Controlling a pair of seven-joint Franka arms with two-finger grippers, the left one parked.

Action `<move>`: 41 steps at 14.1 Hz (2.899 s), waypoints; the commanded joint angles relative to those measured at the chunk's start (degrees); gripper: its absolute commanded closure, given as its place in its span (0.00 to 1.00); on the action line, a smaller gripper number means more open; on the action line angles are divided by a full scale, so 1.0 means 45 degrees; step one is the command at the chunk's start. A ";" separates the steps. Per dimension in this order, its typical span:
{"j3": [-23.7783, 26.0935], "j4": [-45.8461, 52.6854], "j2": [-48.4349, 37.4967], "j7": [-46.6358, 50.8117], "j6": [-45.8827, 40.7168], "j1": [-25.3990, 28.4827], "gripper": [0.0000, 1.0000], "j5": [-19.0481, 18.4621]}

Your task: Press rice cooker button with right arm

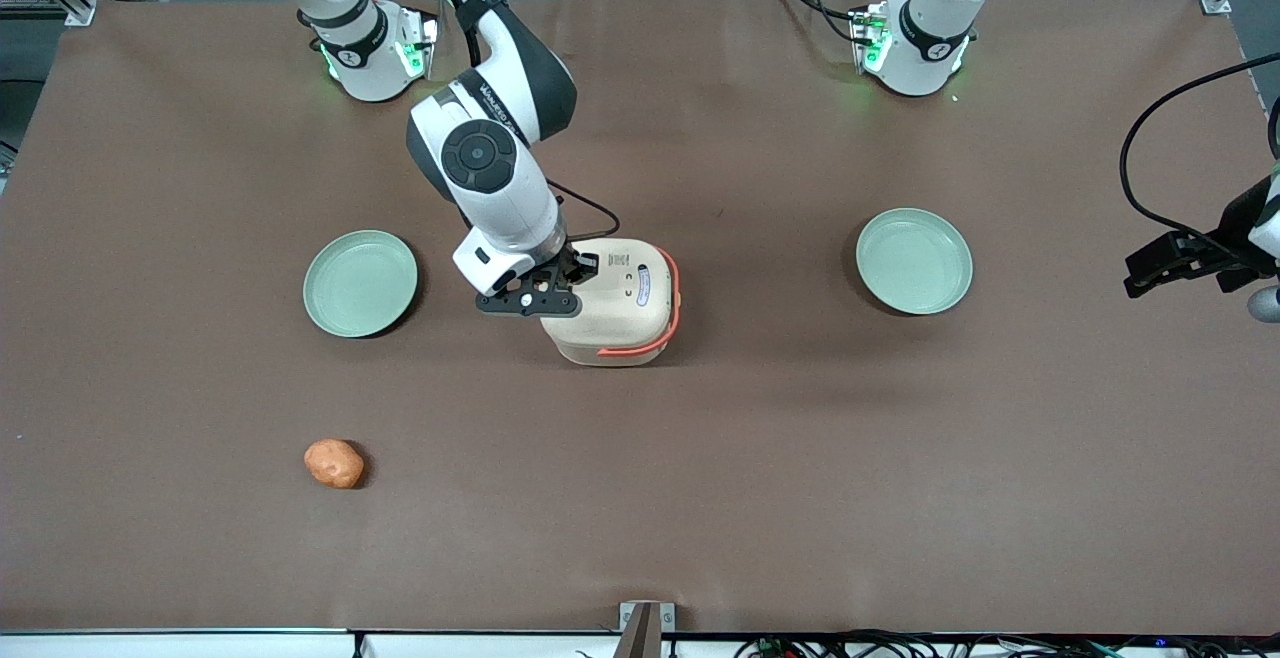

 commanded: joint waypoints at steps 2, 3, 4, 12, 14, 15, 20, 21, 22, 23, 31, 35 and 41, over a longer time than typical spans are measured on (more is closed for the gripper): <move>-0.0098 0.0069 0.0409 0.0206 0.0000 0.0230 0.99 0.0033; -0.0098 0.0108 0.0292 0.0129 -0.0040 0.0152 0.99 0.0053; -0.0098 0.0128 0.0020 0.0090 -0.0292 0.0132 0.99 0.0053; -0.0196 0.0831 -0.2518 -0.0007 -0.3749 -0.1153 0.93 0.0033; -0.0215 0.0850 -0.3007 -0.0474 -0.4237 -0.2284 0.87 -0.0025; -0.0215 0.0850 -0.3203 -0.0960 -0.4414 -0.3044 0.82 -0.0025; -0.0215 0.1821 -0.3596 -0.2098 -0.6089 -0.5899 0.00 -0.0025; -0.0196 0.2310 -0.3557 -0.2098 -0.6714 -0.6251 0.00 -0.0006; -0.0196 0.2567 -0.3537 -0.2059 -0.7049 -0.6545 0.00 0.0033; -0.0196 0.2743 -0.3518 -0.2156 -0.7149 -0.6838 0.00 -0.0044; -0.0196 0.2706 -0.4103 -0.7484 -0.7853 -0.9340 0.00 -0.0453; -0.0176 0.2647 -0.4338 -0.7860 -0.7659 -0.9243 0.00 -0.1001; -0.0196 0.2492 -0.5196 -0.8286 -0.7639 -0.8891 0.00 -0.1060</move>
